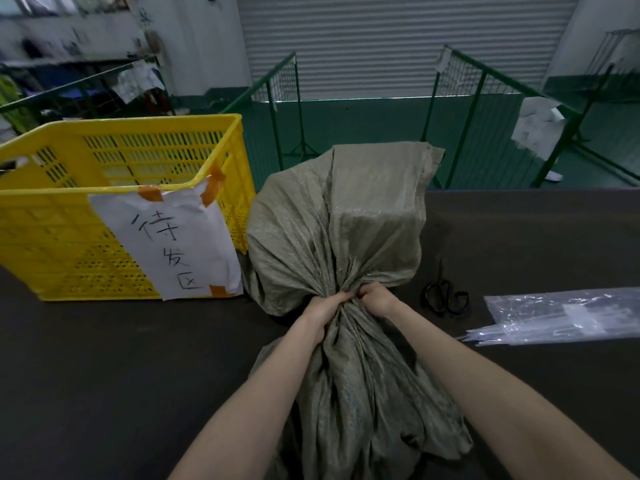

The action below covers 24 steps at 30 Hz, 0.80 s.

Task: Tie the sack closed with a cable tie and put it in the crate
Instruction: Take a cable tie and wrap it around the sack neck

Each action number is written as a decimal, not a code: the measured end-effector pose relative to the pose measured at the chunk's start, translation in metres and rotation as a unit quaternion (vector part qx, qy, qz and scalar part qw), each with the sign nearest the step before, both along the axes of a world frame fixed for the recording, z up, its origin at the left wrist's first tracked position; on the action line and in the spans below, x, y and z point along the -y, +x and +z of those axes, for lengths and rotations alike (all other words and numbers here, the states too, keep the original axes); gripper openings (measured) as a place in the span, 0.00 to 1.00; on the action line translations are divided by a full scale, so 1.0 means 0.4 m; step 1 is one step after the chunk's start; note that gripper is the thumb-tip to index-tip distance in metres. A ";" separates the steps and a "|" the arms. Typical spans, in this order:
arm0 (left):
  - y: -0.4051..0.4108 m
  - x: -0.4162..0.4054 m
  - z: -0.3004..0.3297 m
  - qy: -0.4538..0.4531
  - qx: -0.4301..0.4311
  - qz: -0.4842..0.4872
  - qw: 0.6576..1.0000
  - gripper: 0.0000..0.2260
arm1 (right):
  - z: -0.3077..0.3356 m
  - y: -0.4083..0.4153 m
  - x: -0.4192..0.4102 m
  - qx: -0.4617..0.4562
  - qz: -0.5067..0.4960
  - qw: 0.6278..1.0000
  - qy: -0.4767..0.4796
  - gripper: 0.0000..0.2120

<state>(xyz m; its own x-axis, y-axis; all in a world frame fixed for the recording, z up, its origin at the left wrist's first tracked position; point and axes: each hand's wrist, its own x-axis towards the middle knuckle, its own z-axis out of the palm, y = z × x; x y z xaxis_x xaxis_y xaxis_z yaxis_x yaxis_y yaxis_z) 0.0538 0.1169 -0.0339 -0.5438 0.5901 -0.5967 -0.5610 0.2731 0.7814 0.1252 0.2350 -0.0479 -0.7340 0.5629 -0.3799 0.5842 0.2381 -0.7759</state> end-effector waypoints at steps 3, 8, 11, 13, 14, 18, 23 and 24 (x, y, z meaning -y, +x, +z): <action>0.005 0.024 0.000 0.034 -0.010 0.037 0.999 0.21 | 0.008 -0.003 0.009 0.007 -0.001 1.000 0.005 0.09; 0.005 0.066 -0.003 0.131 0.029 0.116 0.984 0.18 | 0.016 -0.002 0.008 0.061 0.002 0.995 0.073 0.07; 0.005 0.091 -0.020 0.166 0.050 0.165 0.971 0.18 | 0.029 0.002 0.008 0.101 0.019 0.987 0.126 0.15; 0.002 0.103 -0.039 0.160 0.032 0.214 0.963 0.17 | 0.037 0.002 0.010 0.117 0.031 0.983 0.137 0.16; 0.001 0.108 -0.046 0.149 0.014 0.226 0.963 0.17 | 0.042 0.000 0.011 0.123 0.038 0.982 0.140 0.16; 0.000 0.137 -0.050 0.124 -0.014 0.259 0.958 0.16 | 0.056 -0.001 0.014 0.139 0.061 0.976 0.155 0.15; -0.003 0.159 -0.054 0.052 -0.029 0.319 0.946 0.14 | 0.062 -0.001 0.020 0.147 0.083 0.971 0.170 0.14; -0.002 0.163 -0.053 0.040 -0.046 0.328 0.943 0.13 | 0.067 0.000 0.023 0.148 0.085 0.969 0.176 0.15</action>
<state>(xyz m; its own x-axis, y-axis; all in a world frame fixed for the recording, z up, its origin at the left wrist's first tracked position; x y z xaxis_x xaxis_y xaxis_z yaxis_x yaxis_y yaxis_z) 0.0528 0.0517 -0.0553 -0.8545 0.1507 -0.4972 -0.5178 -0.1704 0.8383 0.1251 0.2259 -0.0213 -0.7157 0.5761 -0.3949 0.6980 0.5705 -0.4327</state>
